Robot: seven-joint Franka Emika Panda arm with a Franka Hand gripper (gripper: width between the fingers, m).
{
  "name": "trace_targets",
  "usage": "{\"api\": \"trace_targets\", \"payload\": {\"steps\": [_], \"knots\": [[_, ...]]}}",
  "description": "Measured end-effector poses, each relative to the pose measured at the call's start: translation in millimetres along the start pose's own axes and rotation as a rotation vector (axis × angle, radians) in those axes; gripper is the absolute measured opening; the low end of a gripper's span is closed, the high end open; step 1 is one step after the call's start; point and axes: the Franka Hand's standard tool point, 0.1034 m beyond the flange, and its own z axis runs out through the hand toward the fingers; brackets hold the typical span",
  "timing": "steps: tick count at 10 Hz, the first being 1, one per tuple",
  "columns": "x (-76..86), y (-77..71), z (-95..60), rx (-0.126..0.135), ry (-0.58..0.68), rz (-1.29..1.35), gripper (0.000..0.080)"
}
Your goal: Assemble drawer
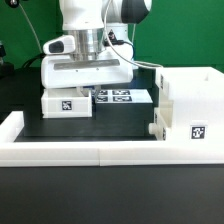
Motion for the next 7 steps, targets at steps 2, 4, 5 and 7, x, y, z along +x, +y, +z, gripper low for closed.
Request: {"api": "trace_targets", "payload": {"steps": [2,4,5,7], "knots": [[0.5,0.2,-0.5,-0.001,0.001,0.0,0.0042],[0.5,0.1,-0.6,-0.001,0.001,0.0,0.0042],[0.5,0.2,-0.6,-0.001,0.001,0.0,0.0042],[1.3,-1.6,-2.2,0.005,-0.011,-0.034,0.0042]]}}
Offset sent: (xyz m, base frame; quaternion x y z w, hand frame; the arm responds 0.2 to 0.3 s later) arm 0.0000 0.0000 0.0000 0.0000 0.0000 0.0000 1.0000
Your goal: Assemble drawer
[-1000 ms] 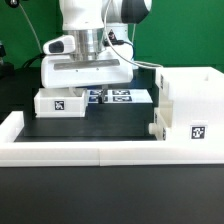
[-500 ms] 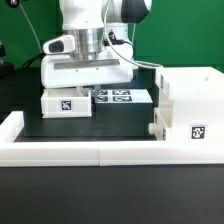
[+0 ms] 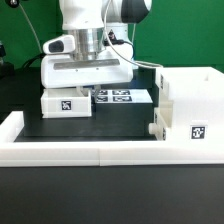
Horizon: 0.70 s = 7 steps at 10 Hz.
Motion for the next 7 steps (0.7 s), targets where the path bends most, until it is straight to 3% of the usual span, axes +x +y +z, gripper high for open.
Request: {"api": "trace_targets", "payload": {"steps": [4,5,7], "knots": [[25.2,-12.1,-36.5,0.037,-0.055,-0.123,0.0042],[30.6,-10.9,-45.0,0.033,-0.045,-0.123,0.0042],[26.9,-11.5,-38.9,0.035,-0.048,-0.2,0.0042]]}}
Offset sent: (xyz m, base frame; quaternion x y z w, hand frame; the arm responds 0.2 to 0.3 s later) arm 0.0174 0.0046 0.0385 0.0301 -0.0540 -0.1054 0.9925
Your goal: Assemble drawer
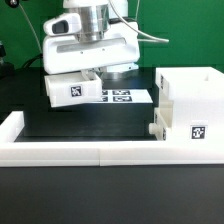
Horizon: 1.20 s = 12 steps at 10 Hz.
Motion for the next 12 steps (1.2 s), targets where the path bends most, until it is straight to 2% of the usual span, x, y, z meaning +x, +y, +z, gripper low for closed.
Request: {"api": "trace_targets", "payload": {"steps": [2,3,6,7,12], "knots": [[-0.1,3.0,4.7,-0.002,0.002,-0.229,0.0042],[4.9,5.5,6.6,0.006,-0.002,-0.325,0.0042],[31.3,6.1,2.3,0.002,-0.007,-0.581,0.0044],[38.2,5.8,-1.5,-0.01,-0.006,-0.645,0.0044],[33.5,10.9,0.8,-0.013,-0.024,-1.008,0.0044]]}}
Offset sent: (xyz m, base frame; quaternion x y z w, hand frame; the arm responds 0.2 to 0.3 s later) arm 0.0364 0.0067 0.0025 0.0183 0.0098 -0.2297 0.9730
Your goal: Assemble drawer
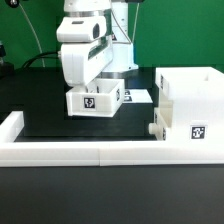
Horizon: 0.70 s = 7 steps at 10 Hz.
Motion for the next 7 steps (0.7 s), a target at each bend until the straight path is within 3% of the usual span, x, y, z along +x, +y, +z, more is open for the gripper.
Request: {"api": "trace_targets", "payload": {"steps": [2,6,7], "knots": [[-2.7,14.8,-8.1,-0.018,-0.004,-0.217,0.0044],[20.4,45.8,-13.9,-0.04,0.002,-0.284,0.0044],[24.3,46.6,-13.7,-0.044,0.002,-0.291,0.0044]]}}
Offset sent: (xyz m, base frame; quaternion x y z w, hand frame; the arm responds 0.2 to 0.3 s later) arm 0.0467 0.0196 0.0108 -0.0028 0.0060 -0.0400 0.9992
